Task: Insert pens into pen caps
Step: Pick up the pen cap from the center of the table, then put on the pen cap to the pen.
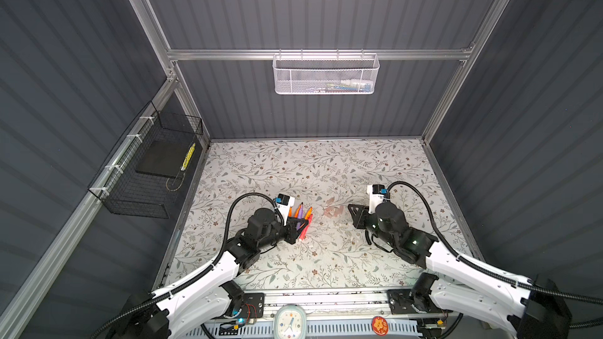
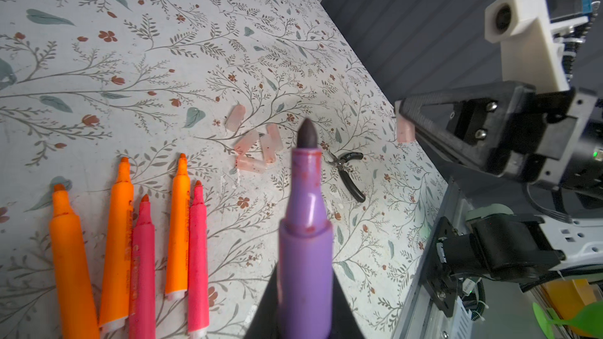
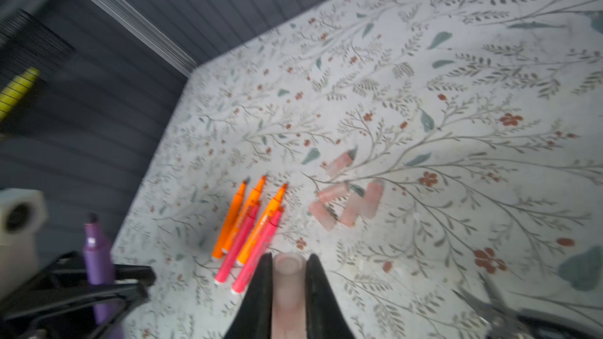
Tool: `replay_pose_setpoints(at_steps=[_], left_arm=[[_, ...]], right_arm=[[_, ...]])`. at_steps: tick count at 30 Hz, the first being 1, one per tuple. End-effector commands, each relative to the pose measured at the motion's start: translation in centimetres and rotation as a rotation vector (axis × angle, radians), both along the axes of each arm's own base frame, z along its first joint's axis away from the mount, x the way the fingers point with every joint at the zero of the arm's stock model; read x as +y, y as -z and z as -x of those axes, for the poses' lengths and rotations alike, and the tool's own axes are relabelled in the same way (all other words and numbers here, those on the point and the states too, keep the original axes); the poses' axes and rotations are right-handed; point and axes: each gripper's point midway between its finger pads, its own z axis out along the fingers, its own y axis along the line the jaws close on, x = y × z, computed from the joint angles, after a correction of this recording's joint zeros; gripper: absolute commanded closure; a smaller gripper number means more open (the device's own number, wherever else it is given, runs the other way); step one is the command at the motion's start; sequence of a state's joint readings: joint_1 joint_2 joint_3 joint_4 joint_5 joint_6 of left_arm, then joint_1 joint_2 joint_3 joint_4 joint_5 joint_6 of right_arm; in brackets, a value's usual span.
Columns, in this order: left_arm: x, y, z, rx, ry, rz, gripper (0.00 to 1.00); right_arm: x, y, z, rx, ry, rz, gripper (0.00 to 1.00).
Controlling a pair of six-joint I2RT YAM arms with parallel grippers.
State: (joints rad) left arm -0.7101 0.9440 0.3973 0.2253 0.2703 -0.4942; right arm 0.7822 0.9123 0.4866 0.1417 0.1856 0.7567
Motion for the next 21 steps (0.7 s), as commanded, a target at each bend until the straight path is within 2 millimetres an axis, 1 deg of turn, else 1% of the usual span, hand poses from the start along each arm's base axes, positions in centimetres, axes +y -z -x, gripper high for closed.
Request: replay_pose_setpoints(at_steps=[1, 4, 8, 13, 16, 21], left_arm=[[-1.1, -0.8, 0.6, -0.016, 0.051, 0.049, 1.00], [-2.2, -1.0, 0.9, -0.025, 0.076, 0.055, 1.00], [-4.1, -0.8, 1.6, -0.049, 0.100, 0.022, 1.00], [-5.7, -0.6, 1.8, -0.051, 0.127, 0.032, 1.00], [-6.3, -0.3, 1.8, -0.044, 0.139, 0.038, 1.00], [-6.7, -0.3, 1.9, -0.044, 0.146, 0.044, 1.00]], right_arm=[[0.7, -3.9, 0.1, -0.094, -0.004, -0.233, 0.96], [0.5, -5.1, 0.1, -0.123, 0.010, -0.318, 0.97], [1.0, -5.8, 0.1, -0.130, 0.021, -0.388, 0.97], [3.1, -6.4, -0.1, -0.113, -0.010, -0.408, 0.98], [4.4, -6.6, 0.0, -0.114, -0.029, -0.407, 0.99], [5.6, -6.5, -0.5, -0.109, -0.037, -0.418, 0.98]])
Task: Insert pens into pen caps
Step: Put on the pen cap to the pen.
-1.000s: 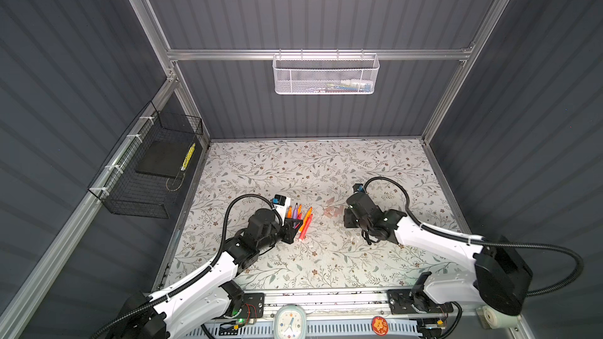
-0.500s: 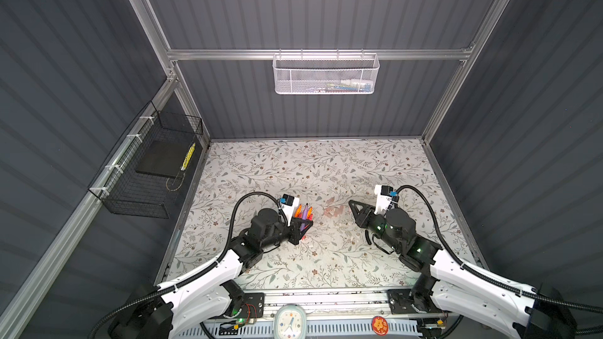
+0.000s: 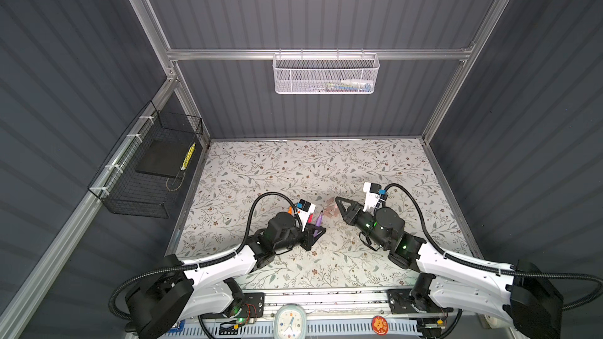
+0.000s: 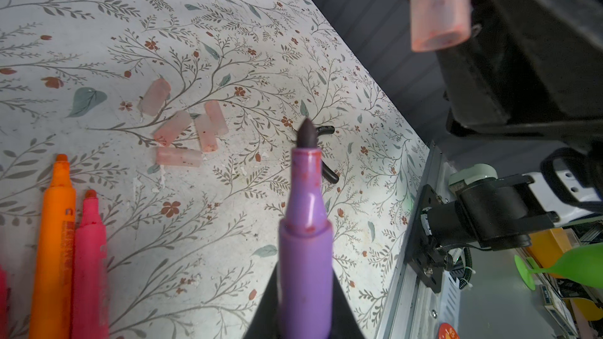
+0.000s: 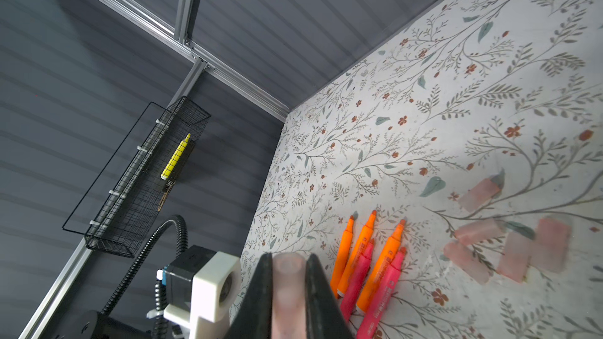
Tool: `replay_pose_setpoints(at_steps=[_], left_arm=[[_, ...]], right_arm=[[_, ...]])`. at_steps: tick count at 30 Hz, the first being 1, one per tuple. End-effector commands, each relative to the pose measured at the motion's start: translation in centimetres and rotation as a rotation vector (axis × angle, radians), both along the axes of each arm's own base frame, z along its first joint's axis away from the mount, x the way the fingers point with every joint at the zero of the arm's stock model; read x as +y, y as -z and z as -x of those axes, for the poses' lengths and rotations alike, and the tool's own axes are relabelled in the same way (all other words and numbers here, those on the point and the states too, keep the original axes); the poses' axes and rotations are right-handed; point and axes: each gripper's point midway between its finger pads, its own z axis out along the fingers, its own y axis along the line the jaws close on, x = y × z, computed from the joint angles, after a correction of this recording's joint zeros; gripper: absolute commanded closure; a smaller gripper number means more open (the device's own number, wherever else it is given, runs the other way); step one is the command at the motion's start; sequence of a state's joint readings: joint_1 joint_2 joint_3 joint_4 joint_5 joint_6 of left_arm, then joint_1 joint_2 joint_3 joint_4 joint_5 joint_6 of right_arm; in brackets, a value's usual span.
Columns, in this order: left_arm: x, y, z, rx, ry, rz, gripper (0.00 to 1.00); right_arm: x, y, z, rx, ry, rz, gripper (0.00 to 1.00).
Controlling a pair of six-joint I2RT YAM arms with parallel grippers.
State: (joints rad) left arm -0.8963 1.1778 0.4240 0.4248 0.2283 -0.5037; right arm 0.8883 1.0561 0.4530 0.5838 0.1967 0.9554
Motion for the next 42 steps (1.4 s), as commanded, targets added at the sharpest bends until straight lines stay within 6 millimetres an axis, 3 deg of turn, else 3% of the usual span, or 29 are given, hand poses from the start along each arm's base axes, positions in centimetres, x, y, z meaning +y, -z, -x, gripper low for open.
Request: replay_pose_setpoints(at_steps=[1, 4, 5, 13, 22, 42], left_arm=[[-1.0, -2.2, -0.4, -0.040, 0.004, 0.060, 1.00], [-1.0, -2.3, -0.4, -0.043, 0.004, 0.060, 1.00], [-1.0, -2.3, -0.4, -0.043, 0.003, 0.061, 1.00], [-0.8, -2.4, -0.5, -0.048, -0.006, 0.060, 1.00], [-0.4, -2.6, -0.4, -0.052, -0.017, 0.058, 1.00], [0.8, -2.8, -1.1, -0.067, -0.092, 0.052, 1.00]], right_arm=[[0.7, -2.3, -0.6, -0.039, 0.010, -0.070, 0.99], [1.4, -2.9, -0.7, -0.048, -0.002, -0.084, 0.99], [1.8, -2.0, -0.9, -0.031, -0.003, -0.064, 0.99], [3.6, -1.4, -1.3, -0.011, -0.025, -0.042, 0.99], [4.4, -0.9, -1.3, -0.004, -0.043, -0.040, 0.99], [5.7, 0.9, 0.6, 0.012, -0.096, -0.015, 0.99]])
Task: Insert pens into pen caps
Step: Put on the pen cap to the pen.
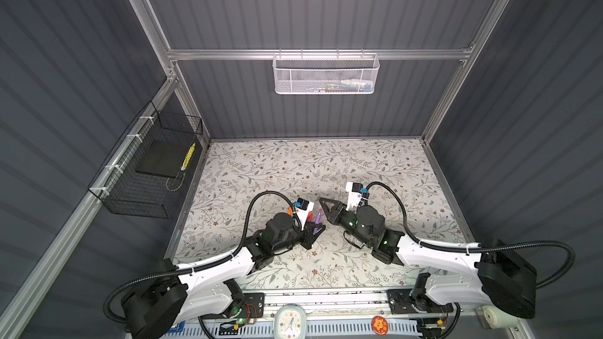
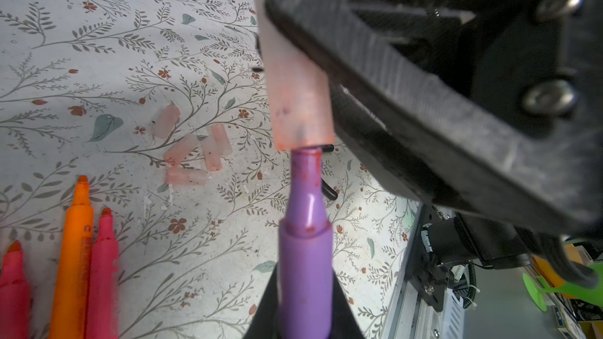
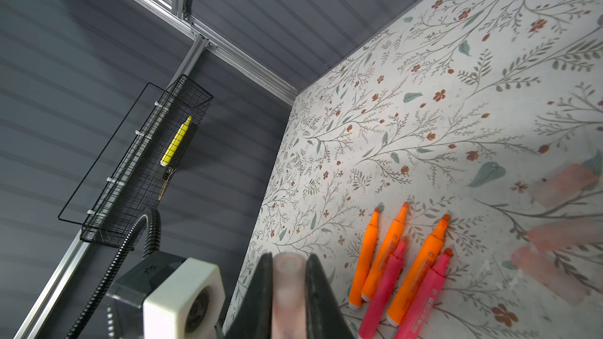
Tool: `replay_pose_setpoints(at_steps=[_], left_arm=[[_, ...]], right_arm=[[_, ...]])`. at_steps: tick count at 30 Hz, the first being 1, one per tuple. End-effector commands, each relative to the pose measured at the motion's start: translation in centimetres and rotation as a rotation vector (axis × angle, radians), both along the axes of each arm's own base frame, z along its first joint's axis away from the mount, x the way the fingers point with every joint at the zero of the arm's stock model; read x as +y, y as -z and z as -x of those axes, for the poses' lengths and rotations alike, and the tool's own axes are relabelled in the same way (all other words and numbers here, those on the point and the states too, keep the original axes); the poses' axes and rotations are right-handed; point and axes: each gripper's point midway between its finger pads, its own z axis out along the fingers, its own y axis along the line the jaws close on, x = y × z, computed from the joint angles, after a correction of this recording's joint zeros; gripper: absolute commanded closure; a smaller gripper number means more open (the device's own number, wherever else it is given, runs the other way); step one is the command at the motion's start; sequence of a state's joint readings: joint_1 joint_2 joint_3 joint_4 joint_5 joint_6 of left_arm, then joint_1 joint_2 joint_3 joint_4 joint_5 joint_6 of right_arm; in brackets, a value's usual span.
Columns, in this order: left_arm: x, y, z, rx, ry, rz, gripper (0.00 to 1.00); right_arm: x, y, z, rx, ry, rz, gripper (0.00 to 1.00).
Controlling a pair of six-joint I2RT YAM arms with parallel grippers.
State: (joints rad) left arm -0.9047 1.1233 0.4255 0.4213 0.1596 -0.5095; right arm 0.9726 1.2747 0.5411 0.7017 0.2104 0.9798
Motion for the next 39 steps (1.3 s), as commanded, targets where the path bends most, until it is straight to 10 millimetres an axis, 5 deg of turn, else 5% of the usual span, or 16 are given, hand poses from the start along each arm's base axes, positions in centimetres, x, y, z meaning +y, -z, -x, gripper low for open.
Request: replay_pose_setpoints(at_steps=[1, 14, 25, 27, 30, 32, 39], left_arm=[[0.4, -1.2, -0.4, -0.021, -0.040, 0.031, 1.00], [-0.1, -3.9, -0.5, -0.051, -0.021, 0.088, 1.00], [0.8, -4.1, -1.3, -0.045, 0.012, 0.145, 1.00], [0.9, -4.0, -1.5, -0.052, 0.007, 0.130, 1.00], [1.1, -3.4, -1.5, -0.077, 0.006, 0.090, 1.00], [1.7, -2.8, -1.7, -0.100, -0.013, 0.048, 1.00], [2.9, -0.3, -2.2, -0.191, -0.032, -0.084, 1.00]], right_arm=[[0.7, -0.1, 0.8, -0.015, -0.038, -0.004, 1.00], [2.4, 0.3, 3.9, -0.148, -0.190, 0.033, 0.98], [1.2, 0.7, 5.9, -0.231, -0.258, -0.011, 0.86], [1.3, 0.5, 6.1, -0.243, -0.271, -0.019, 0.76], [0.6, 0.2, 5.8, -0.242, -0.242, -0.023, 0.41], [-0.4, 0.3, 5.0, -0.226, -0.201, -0.025, 0.31], [-4.4, -0.1, 2.5, -0.178, -0.120, -0.087, 0.22]])
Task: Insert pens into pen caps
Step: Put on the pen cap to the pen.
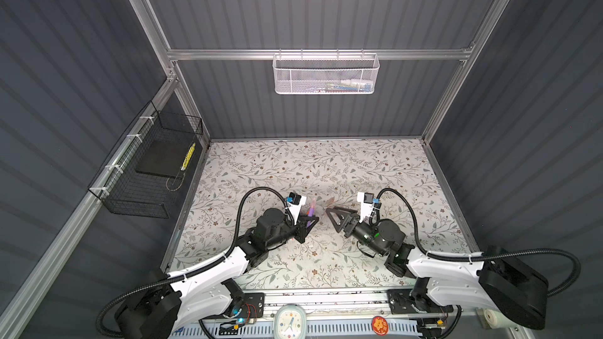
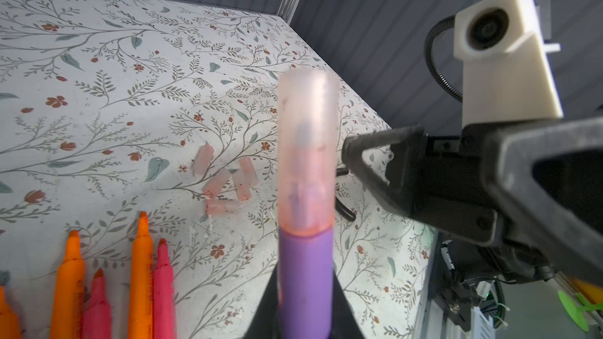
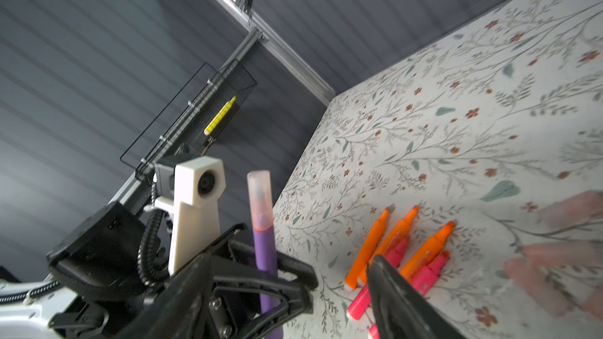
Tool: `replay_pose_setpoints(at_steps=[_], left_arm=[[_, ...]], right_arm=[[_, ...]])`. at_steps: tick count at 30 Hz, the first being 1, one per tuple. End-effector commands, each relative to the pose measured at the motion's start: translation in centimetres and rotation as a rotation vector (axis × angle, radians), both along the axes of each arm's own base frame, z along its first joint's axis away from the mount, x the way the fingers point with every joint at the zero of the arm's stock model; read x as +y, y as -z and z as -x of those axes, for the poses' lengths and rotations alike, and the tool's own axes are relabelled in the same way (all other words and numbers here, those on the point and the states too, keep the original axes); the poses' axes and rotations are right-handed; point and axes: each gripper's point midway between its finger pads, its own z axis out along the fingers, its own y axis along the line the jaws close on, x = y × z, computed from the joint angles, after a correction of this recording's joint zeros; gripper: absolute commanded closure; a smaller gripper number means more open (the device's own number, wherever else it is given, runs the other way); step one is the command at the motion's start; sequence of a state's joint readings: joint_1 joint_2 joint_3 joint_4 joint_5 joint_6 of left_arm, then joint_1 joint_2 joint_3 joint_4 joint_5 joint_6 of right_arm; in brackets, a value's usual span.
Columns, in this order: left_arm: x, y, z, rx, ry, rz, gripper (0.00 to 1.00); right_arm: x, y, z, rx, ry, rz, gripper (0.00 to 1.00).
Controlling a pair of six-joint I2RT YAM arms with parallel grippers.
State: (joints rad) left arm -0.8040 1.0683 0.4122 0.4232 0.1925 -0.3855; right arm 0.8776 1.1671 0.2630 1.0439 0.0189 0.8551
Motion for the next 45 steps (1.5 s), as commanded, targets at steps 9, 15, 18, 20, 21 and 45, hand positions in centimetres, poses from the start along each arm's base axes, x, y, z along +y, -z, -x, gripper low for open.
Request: replay_pose_setpoints(at_steps=[9, 15, 18, 20, 21, 45], left_arm=[[0.3, 1.8, 0.4, -0.104, 0.024, -0.110, 1.00], [-0.3, 1.9, 0.6, -0.101, 0.045, -0.105, 1.00], [-0.4, 1.9, 0.7, -0.094, 0.048, -0.105, 1.00], [-0.4, 1.8, 0.7, -0.096, 0.046, -0.102, 1.00], [-0.4, 1.8, 0.7, -0.099, 0.045, -0.098, 1.00], [-0.5, 1.2, 0.7, -0.095, 0.044, -0.078, 1.00]], right_arm=[[0.9, -3.0, -0.6, -0.007, -0.061, 0.012, 0.33], [3.0, -2.2, -1.8, 0.026, -0.096, 0.034, 0.39], [4.3, -2.2, -2.1, 0.038, -0.126, 0.039, 0.43], [5.1, -2.2, -2.2, 0.042, -0.142, 0.046, 0.45], [5.4, -2.1, -2.3, 0.044, -0.150, 0.046, 0.46], [8.3, -0.5, -2.0, 0.090, -0.188, 0.121, 0.81]])
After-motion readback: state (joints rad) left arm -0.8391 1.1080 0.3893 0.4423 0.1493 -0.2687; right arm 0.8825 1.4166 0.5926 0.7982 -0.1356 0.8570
